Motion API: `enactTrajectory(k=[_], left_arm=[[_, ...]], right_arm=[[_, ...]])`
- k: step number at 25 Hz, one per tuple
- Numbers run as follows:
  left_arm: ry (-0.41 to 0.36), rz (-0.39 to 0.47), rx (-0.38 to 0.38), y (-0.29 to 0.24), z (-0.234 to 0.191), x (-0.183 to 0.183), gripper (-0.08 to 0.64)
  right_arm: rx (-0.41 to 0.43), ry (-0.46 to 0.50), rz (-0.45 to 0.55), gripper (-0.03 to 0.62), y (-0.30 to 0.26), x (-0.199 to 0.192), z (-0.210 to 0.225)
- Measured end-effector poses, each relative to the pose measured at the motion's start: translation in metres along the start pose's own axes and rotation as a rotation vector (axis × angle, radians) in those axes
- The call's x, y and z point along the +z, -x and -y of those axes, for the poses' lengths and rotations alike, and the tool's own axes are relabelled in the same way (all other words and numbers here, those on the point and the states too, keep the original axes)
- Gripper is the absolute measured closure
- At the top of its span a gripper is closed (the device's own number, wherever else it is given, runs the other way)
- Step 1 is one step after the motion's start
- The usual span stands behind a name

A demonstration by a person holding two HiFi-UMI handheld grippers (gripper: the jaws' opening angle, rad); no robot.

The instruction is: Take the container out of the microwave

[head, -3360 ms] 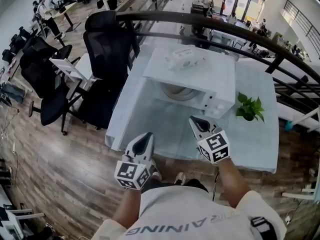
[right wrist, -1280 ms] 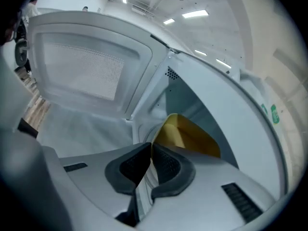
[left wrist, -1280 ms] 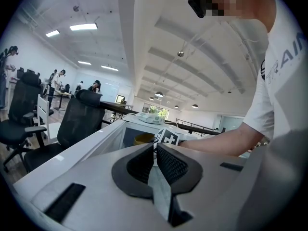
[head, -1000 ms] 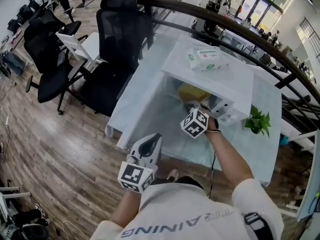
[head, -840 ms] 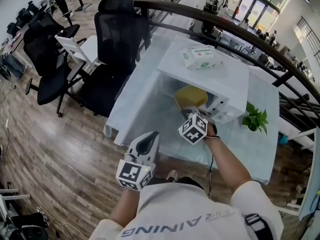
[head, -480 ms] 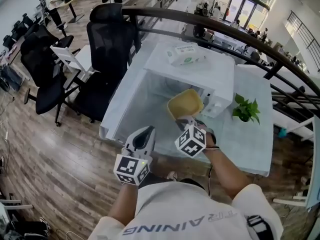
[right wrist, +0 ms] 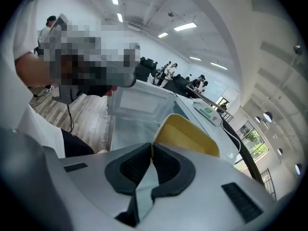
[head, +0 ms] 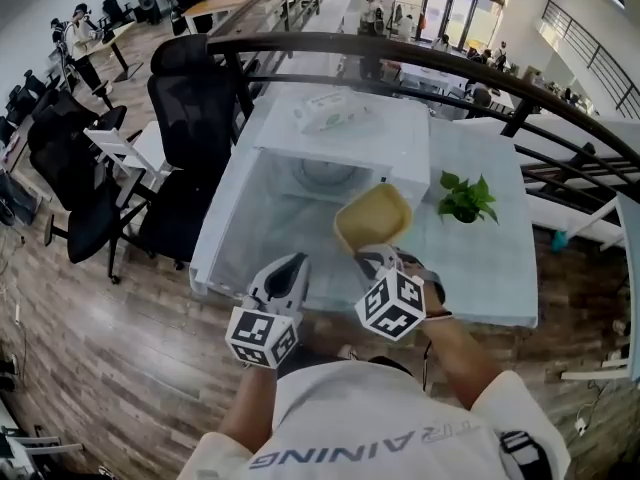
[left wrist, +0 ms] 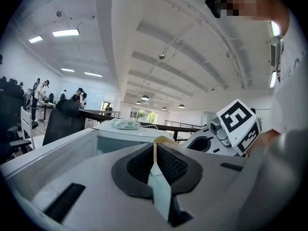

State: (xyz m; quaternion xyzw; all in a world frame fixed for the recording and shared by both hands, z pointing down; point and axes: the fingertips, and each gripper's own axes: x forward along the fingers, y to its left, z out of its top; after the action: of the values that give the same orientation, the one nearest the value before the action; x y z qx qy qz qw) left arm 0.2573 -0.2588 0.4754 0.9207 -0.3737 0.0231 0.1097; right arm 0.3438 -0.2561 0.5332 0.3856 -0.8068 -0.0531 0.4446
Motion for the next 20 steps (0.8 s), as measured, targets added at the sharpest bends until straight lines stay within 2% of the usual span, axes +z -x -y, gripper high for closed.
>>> enactTrajectory(k=[8,20], left_arm=[[-0.009,-0.012,-0.032,0.0,0.02,-0.001,0.512],[-0.013,-0.015,-0.02,0.004,0.022,-0.003,0.512]], right_arm=[[-0.023,-0.064,0.007,0.557,0.021,-0.011,0.01],[0.003,-0.05,0.029,0.557,0.024,-0.007,0.003]])
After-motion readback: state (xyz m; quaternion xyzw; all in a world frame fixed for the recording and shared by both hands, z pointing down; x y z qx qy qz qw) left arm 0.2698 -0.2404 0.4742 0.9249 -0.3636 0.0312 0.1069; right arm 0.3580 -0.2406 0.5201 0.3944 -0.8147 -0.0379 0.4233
